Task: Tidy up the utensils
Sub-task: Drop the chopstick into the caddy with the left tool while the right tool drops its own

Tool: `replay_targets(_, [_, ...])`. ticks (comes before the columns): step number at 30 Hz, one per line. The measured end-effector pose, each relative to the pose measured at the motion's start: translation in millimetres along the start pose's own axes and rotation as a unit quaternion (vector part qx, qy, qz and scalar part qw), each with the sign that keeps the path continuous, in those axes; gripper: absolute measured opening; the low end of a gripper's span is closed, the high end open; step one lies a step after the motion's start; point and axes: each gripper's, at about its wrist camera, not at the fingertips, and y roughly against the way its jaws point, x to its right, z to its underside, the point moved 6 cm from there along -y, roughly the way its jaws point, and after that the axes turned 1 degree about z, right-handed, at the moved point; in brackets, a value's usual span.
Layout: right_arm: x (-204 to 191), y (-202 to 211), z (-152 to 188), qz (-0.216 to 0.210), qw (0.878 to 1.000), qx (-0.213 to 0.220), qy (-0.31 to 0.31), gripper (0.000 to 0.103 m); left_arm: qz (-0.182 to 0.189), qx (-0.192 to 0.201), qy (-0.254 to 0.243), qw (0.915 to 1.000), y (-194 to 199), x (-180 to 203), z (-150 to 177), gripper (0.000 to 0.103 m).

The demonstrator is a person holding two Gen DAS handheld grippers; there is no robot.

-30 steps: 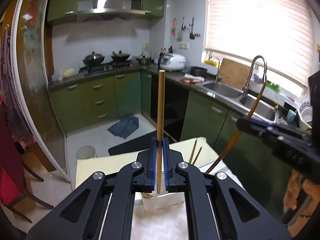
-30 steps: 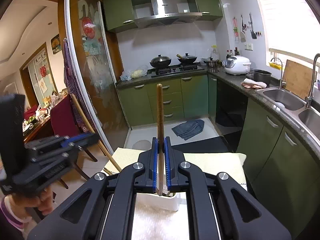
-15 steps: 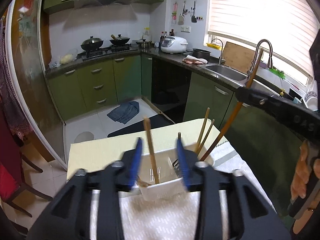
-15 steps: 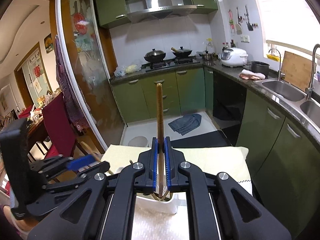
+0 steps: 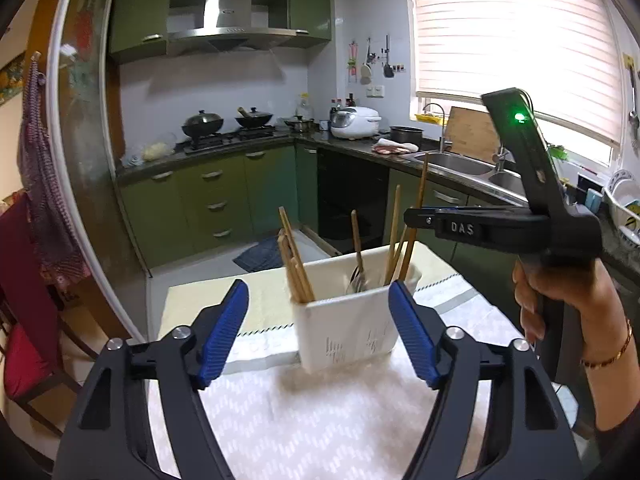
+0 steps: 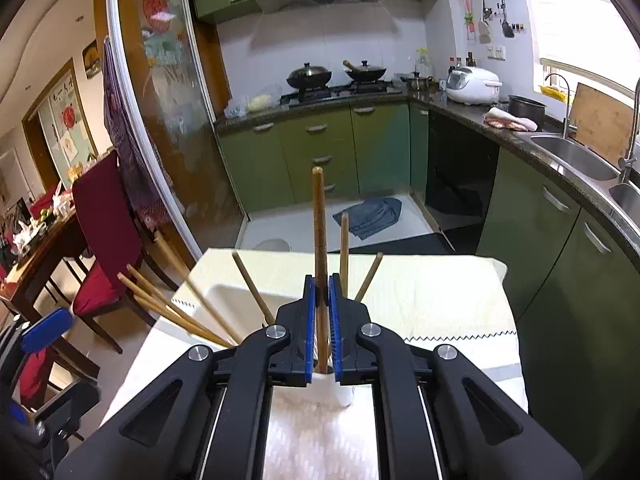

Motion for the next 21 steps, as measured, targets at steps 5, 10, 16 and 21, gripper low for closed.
replay_targets(5, [0.0, -4.3, 12.0, 0.004, 1.000, -0.003, 0.000, 0.008, 0.009, -0.001, 0.032, 0.9994, 12.5, -0.3, 24.0, 0.080])
replay_targets(10, [-1.0, 2.3, 22.5, 0.004, 1.000, -0.003, 0.002, 0.012, 0.010, -0.006, 0.048, 0.9988, 14.4, -3.8, 38.4, 0.080])
replay_targets(16, [-3.2, 37.9, 53.4, -0.006, 1.000, 0.017, -0.005, 0.059, 0.008, 0.009, 0.072, 0.9974, 36.2, -16.7, 64.0, 0.095])
replay_targets(21, [-4.7, 85.3, 100.7, -0.010, 0.999, 0.040, -0.003, 0.094, 0.021, 0.003, 0.095, 0.9953, 54.2, -29.7, 89.5, 0.096])
